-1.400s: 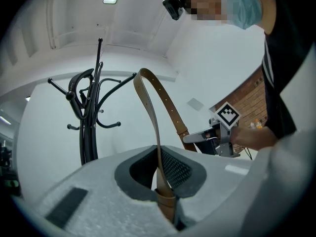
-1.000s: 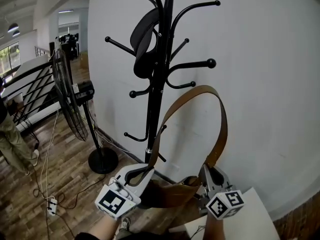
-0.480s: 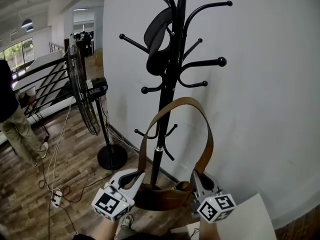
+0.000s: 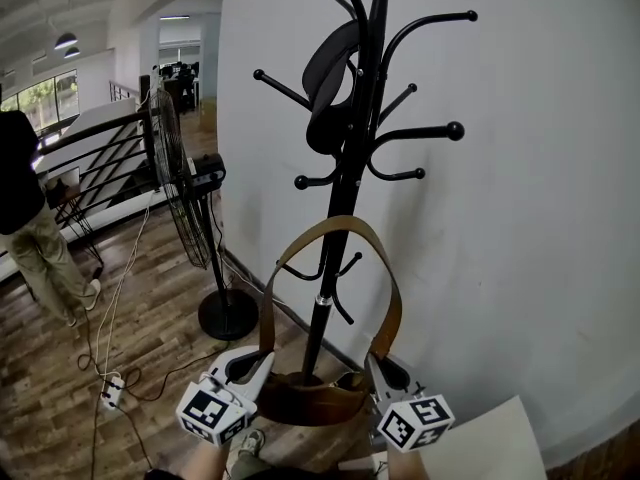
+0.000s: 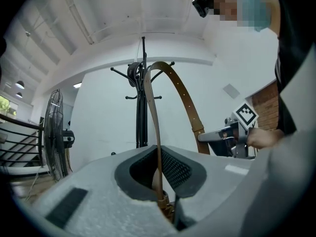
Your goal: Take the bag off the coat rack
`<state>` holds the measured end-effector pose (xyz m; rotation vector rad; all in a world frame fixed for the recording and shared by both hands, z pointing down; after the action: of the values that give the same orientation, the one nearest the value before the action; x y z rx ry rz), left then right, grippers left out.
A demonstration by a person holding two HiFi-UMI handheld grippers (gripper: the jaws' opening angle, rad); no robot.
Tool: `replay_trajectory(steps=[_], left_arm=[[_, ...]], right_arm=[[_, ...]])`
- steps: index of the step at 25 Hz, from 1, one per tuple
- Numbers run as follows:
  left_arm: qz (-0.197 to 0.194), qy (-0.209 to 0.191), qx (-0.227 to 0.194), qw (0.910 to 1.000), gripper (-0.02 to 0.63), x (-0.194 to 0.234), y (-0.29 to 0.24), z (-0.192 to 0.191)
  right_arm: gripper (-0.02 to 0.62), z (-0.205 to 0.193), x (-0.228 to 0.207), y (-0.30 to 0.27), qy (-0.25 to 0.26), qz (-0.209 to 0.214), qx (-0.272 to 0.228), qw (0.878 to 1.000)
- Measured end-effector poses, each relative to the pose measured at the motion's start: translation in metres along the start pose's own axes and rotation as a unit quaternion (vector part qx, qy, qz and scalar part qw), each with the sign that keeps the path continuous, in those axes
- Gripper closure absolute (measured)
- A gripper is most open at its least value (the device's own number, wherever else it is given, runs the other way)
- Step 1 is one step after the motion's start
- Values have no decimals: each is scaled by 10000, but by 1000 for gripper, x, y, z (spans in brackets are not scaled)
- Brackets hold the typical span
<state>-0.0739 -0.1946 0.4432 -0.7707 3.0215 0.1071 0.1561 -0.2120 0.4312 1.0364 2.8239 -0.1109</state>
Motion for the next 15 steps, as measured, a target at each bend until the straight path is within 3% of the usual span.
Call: replay_trajectory(steps=[7, 11, 15], left_arm=[[311, 136, 71, 9994, 588, 18, 14, -16], [335, 177, 402, 9985, 588, 19, 22, -26], [346, 163, 451, 9982, 588, 23, 26, -36]], right_arm=[[568, -17, 10, -12, -76, 159, 227, 9996], [569, -30, 15, -17, -112, 204, 351, 9991], [569, -42, 17, -20, -164, 247, 488, 9984]])
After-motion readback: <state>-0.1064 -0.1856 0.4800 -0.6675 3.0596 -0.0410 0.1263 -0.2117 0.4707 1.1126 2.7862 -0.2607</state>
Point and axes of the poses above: the fingertips, and each gripper's own axes: y backward along the fingers, x to its left, z out of its top, the point moved 4 cm from there along y, backward along the fingers, and after that the axes turned 8 degrees about z, right-handed, at the moved point
